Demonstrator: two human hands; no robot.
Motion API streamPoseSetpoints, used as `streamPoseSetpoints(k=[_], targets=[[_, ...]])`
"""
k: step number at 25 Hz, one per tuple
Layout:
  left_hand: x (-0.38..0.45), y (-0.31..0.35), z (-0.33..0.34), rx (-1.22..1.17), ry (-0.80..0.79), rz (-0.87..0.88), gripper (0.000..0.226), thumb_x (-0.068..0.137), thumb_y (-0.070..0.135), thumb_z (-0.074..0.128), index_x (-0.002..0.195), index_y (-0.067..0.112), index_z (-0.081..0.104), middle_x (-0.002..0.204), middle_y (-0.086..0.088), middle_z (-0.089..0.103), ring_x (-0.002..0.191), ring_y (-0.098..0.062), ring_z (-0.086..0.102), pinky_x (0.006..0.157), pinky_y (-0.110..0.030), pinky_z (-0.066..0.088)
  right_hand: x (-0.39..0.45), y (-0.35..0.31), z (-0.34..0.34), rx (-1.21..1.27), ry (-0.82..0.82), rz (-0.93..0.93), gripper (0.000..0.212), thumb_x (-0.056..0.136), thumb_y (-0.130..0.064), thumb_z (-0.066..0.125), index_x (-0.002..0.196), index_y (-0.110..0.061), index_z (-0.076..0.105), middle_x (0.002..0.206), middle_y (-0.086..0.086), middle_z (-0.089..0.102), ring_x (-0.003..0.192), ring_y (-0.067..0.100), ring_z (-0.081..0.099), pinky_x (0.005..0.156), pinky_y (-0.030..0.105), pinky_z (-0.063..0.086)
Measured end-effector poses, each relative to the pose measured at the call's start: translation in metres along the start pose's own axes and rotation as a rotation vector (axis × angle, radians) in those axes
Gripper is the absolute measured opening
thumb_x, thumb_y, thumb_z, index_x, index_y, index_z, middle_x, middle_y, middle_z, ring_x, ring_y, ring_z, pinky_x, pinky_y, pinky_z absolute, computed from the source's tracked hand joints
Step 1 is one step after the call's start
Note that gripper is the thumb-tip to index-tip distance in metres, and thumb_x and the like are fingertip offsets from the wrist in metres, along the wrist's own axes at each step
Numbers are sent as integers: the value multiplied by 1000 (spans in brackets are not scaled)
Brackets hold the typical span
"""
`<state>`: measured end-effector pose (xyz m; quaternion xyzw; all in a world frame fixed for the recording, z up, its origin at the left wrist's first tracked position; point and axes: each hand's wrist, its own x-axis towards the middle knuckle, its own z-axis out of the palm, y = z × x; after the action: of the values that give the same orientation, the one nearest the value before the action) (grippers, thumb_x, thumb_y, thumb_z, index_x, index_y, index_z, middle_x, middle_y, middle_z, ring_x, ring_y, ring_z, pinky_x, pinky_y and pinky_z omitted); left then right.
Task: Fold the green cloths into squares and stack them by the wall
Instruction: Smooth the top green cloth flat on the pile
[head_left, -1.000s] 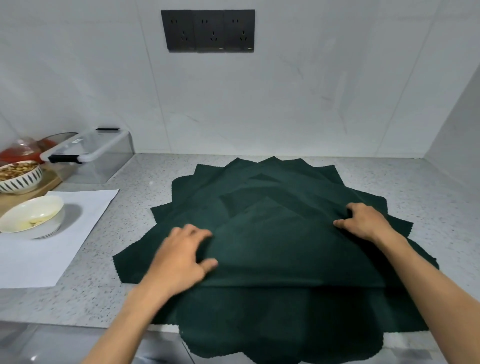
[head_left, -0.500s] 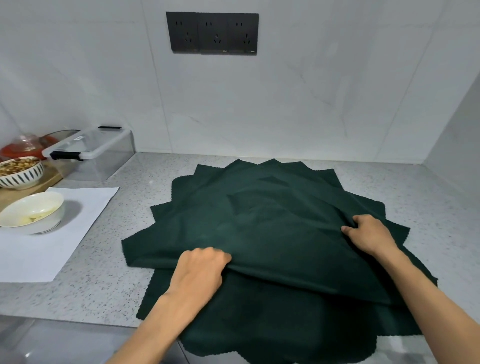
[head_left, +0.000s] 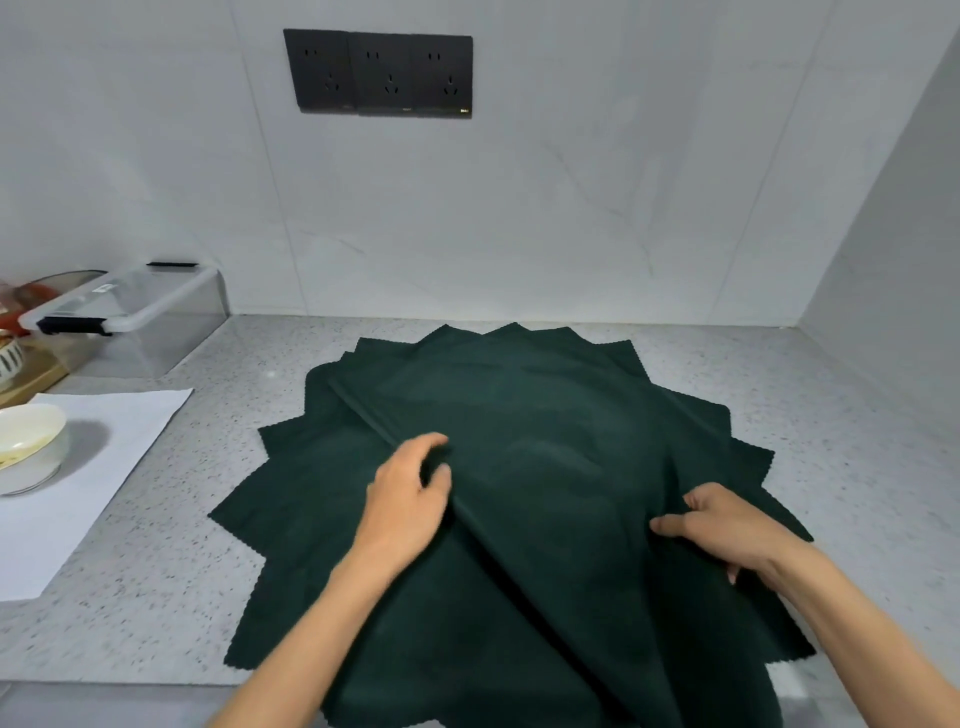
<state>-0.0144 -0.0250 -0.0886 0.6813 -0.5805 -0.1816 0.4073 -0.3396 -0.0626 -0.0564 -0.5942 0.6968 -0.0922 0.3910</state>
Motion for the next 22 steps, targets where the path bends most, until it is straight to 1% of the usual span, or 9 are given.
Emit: streamPoseSetpoints(k=[3, 5, 8, 10, 11, 13, 15, 18, 22], targets=[[-7, -13, 12, -53, -161, 51, 48, 86, 2, 55, 112, 40, 68, 119, 11, 66, 104, -7, 61, 98, -27, 48, -7, -12, 11, -21, -66, -78, 27, 87, -30, 70, 80, -7, 58, 61, 6, 63, 39, 12, 52, 35, 23, 34], [18, -22, 6, 12, -123, 57, 55, 79, -10, 48, 103, 32, 74, 118, 4, 70, 115, -15, 61, 103, -24, 43, -21, -19, 17, -24, -202, -106, 27, 89, -29, 69, 80, -6, 58, 63, 8, 68, 37, 14, 51, 34, 24, 31], [53, -25, -18, 249, -53, -36, 48, 77, -7, 47, 101, 24, 75, 116, -2, 71, 112, -26, 60, 94, -26, 45, -38, -26, 22, -95, -444, -96, 28, 94, -30, 60, 79, -6, 63, 74, 17, 74, 43, 17, 58, 34, 22, 31], [51, -18, -26, 581, -30, -7, 32, 82, 7, 54, 105, 22, 72, 117, -1, 68, 110, -30, 55, 89, -36, 46, -35, -28, 25, -140, -340, -133, 29, 95, -32, 58, 79, -10, 65, 68, 10, 73, 43, 16, 58, 36, 22, 34], [42, -10, -25, 670, -30, 69, 26, 85, 20, 58, 108, 23, 70, 119, 1, 67, 111, -30, 53, 88, -38, 46, -28, -27, 27, -162, -159, -186, 25, 94, -32, 59, 78, -14, 65, 67, 4, 73, 47, 16, 60, 40, 22, 38], [13, 14, -13, 628, -195, 206, 42, 86, 49, 58, 121, 27, 64, 129, 6, 62, 118, -27, 52, 94, -38, 45, -12, -30, 35, -237, 273, -360, 5, 88, -28, 61, 83, -27, 63, 80, -11, 71, 74, 14, 66, 62, 27, 50], [-17, 32, 6, 579, -426, 193, 64, 83, 62, 55, 136, 27, 53, 143, 6, 50, 130, -25, 44, 104, -40, 40, 1, -34, 46, -346, 278, -536, 30, 81, -15, 60, 103, -35, 63, 111, -21, 64, 102, 12, 58, 87, 30, 47], [-28, 35, 19, 624, -321, 197, 49, 88, 43, 54, 131, 19, 55, 134, 3, 55, 127, -24, 47, 99, -38, 44, 15, -29, 57, -424, 88, -596, 52, 76, -3, 55, 119, -32, 62, 137, -21, 50, 125, 12, 43, 104, 31, 33], [-29, 31, 19, 732, -242, 239, 28, 82, 8, 50, 107, 15, 59, 105, 3, 62, 102, -22, 59, 65, -30, 45, 24, -17, 45, -434, 308, -448, 37, 83, -13, 58, 115, -31, 63, 136, -16, 55, 121, 18, 48, 99, 37, 38]])
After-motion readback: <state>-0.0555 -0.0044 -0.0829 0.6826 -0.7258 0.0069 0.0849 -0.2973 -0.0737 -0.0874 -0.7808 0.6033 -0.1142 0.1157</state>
